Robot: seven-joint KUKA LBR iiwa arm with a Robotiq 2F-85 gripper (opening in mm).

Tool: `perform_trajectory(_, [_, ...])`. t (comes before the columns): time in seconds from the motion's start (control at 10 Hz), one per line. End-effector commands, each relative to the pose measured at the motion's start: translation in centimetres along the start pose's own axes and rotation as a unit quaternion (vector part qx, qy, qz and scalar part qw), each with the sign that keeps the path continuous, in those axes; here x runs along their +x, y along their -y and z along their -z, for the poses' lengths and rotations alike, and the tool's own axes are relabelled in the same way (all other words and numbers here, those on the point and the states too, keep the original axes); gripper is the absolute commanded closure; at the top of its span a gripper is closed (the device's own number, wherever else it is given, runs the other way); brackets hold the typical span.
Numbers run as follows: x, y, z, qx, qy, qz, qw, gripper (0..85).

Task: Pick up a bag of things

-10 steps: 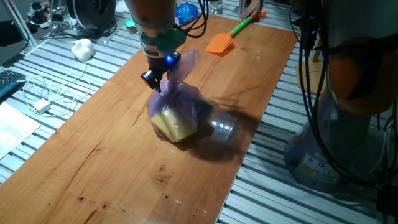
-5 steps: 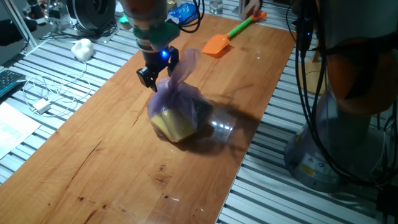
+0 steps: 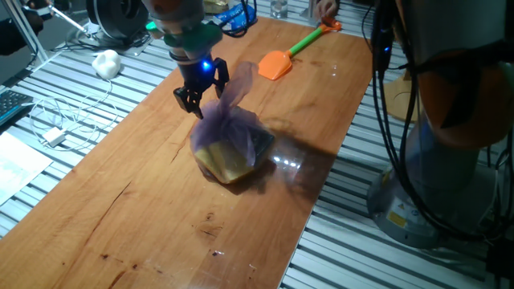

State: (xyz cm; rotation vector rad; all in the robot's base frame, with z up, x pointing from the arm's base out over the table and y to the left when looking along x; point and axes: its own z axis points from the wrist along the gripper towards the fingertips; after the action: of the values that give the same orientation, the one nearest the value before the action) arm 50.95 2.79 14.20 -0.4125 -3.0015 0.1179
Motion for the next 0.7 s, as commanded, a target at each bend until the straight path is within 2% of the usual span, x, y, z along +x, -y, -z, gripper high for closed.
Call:
perform_trajectory(0.0, [0.0, 0.0, 0.0, -0.001, -0.001, -0.001, 1.0, 17.0])
perform_trajectory(0.2, [0.3, 0.0, -0.4, 0.002, 0.01, 0.0, 0.9999, 17.0])
perform_trajectory(0.3, [0.4, 0.2, -0.7, 0.003, 0.01, 0.002, 0.9999, 17.0])
perform_trajectory(0.6, [1.2, 0.5, -2.2, -0.006, 0.017, -0.001, 0.9998, 17.0])
